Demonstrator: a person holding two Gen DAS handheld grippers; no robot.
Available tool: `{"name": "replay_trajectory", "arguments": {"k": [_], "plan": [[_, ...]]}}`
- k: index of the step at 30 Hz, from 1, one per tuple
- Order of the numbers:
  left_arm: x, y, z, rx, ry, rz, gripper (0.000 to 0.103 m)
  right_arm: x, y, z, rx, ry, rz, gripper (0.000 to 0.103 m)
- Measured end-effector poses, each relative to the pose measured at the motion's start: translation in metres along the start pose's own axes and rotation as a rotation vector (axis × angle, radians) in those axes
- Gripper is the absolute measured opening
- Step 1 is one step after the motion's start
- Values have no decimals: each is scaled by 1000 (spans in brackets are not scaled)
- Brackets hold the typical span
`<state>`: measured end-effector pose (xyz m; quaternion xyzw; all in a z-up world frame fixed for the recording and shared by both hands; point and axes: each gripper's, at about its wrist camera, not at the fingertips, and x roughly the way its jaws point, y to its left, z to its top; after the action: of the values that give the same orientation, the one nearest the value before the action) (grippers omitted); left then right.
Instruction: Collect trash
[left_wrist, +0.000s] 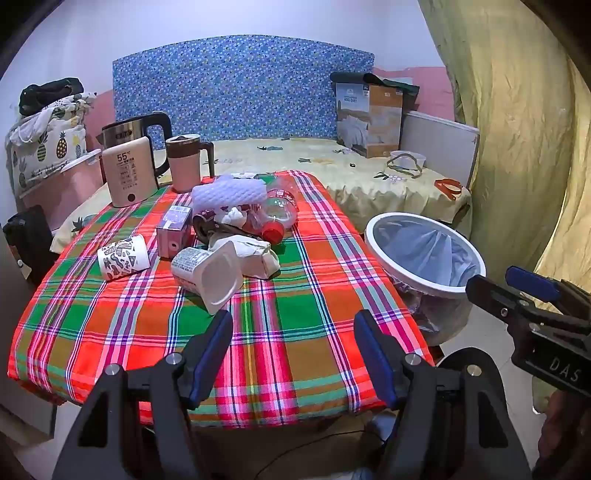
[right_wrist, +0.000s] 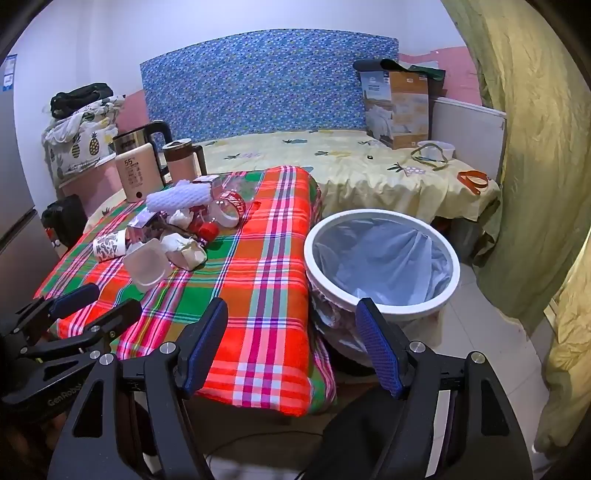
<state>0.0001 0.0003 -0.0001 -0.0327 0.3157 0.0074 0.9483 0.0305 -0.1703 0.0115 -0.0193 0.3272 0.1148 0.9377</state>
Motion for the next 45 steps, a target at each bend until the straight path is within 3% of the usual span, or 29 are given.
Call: {"name": "replay_trajectory", "arguments": {"k": [45], "plan": [[4, 1, -6, 1, -1, 2, 70, 2, -1, -1, -5, 5, -3, 73]]}}
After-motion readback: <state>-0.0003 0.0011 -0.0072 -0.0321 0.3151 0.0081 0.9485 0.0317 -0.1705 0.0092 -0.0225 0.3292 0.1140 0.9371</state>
